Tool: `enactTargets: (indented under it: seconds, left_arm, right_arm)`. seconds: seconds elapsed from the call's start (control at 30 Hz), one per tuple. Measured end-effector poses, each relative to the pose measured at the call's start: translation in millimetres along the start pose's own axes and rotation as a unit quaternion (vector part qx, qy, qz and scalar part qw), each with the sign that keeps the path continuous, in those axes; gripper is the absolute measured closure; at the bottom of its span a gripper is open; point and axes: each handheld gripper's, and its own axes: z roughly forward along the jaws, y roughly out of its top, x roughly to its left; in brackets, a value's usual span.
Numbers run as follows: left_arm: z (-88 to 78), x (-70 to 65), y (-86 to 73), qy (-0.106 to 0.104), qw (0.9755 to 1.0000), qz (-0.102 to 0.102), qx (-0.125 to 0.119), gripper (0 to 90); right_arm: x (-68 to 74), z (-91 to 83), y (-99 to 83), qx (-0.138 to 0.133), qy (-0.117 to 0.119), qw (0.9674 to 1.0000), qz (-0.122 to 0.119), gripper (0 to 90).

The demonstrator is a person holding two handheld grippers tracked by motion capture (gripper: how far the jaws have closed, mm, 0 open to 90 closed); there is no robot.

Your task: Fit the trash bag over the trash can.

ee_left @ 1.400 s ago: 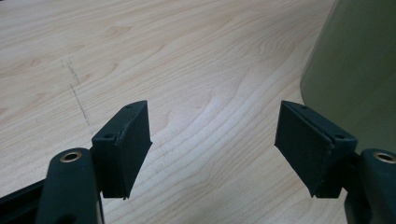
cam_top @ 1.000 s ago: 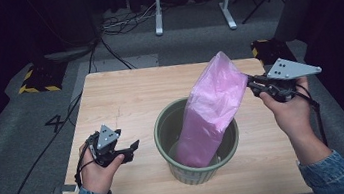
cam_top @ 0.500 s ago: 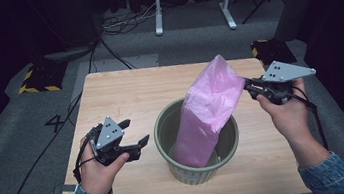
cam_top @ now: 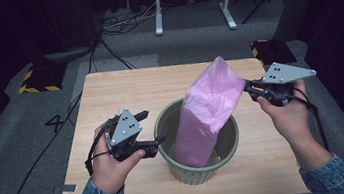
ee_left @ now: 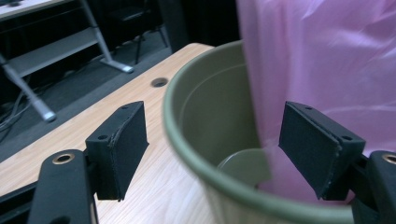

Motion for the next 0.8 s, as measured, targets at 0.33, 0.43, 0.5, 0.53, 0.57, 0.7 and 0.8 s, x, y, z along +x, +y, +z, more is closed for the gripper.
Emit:
enactTargets:
  seconds: [0.33, 0.43, 0.5, 0.53, 0.57, 0.7, 0.8]
  left_arm:
    - [18.0, -8.7, 10.9, -0.037, 0.9993, 0.005, -0.006, 21.7]
    - [23.3, -10.4, 12.9, -0.039, 0.9992, 0.01, -0.006, 21.4]
    - [27.1, -12.7, 14.8, -0.053, 0.9985, 0.01, -0.009, 22.8]
    - [28.1, -13.3, 15.4, -0.058, 0.9982, 0.01, -0.011, 26.1]
    - [29.7, -14.0, 16.1, -0.064, 0.9978, 0.008, -0.012, 29.5]
    - [32.8, -16.2, 16.1, -0.083, 0.9961, 0.022, -0.018, 55.3]
    - [35.1, -16.5, 14.8, -0.091, 0.9951, 0.04, 0.002, 83.7]
  right_arm:
    - [3.2, -1.0, 2.8, 0.001, 0.001, 1.0, -0.006, 87.2]
    - [4.6, -0.1, 3.9, 0.001, 0.002, 1.0, -0.008, 87.2]
    - [5.5, 0.8, 4.8, 0.001, 0.003, 1.0, -0.01, 87.2]
    - [6.1, 1.2, 5.2, 0.001, 0.003, 0.9999, -0.01, 87.2]
    - [6.3, 1.4, 5.4, 0.0, 0.004, 0.9999, -0.011, 87.2]
    - [7.7, 1.9, 6.2, -0.003, 0.007, 0.9999, -0.01, 87.2]
    - [8.8, 1.6, 6.3, -0.005, 0.011, 0.9999, -0.01, 87.2]
